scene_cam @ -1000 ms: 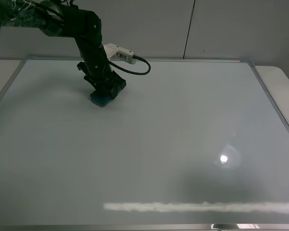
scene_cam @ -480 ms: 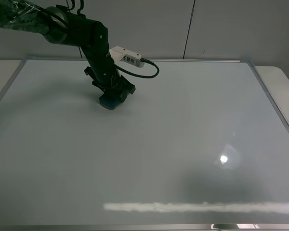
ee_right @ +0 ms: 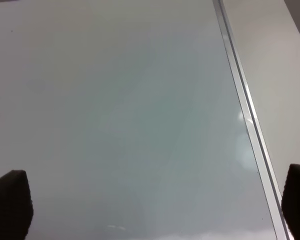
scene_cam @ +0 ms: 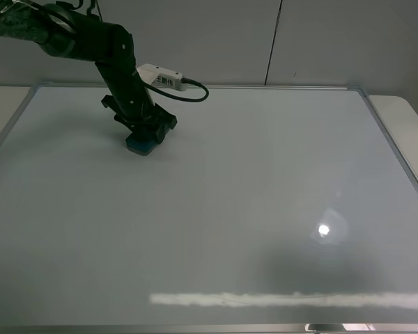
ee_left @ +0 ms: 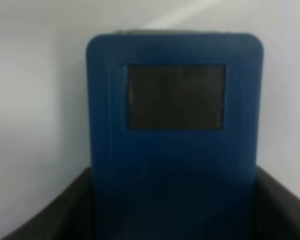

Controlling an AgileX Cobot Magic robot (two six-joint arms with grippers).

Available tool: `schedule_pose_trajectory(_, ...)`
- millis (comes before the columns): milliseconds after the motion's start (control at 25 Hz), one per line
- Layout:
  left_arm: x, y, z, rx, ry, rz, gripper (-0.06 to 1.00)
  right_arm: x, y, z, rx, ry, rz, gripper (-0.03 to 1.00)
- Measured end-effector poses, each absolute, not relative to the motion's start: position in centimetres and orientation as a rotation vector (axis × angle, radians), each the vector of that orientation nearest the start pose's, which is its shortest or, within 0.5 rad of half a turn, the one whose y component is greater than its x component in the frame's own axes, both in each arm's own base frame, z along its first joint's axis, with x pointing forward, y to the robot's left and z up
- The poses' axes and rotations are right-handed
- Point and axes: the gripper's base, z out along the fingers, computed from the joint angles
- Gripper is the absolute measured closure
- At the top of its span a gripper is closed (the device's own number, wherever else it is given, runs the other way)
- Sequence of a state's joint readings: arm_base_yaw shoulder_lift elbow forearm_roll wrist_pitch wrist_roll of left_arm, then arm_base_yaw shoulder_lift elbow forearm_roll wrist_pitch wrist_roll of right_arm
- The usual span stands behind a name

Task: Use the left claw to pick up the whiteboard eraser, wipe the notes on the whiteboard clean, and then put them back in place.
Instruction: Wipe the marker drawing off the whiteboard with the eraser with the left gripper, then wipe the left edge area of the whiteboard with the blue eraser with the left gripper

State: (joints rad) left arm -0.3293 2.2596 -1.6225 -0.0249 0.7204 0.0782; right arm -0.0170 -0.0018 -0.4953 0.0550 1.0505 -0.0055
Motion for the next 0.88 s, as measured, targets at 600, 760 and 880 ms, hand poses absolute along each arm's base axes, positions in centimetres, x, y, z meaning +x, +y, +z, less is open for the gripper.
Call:
schedule_pose_trajectory(600, 42.8, -10.4, 12.4, 0.503, 2.817, 0.021, 0.39, -0.4, 0.4, 27.7, 0.01, 2.036, 0.052, -0.03)
schedule_pose_trajectory(760, 42.3, -8.3, 13.3, 0.477, 2.879, 0.069, 0.39, -0.4, 0.4, 27.7, 0.01, 2.036, 0.052, -0.03)
schedule_pose_trajectory(880, 41.8, -6.9, 14.3, 0.442, 2.903, 0.09, 0.39, -0.4, 0.4, 27.7, 0.01, 2.036, 0.052, -0.03)
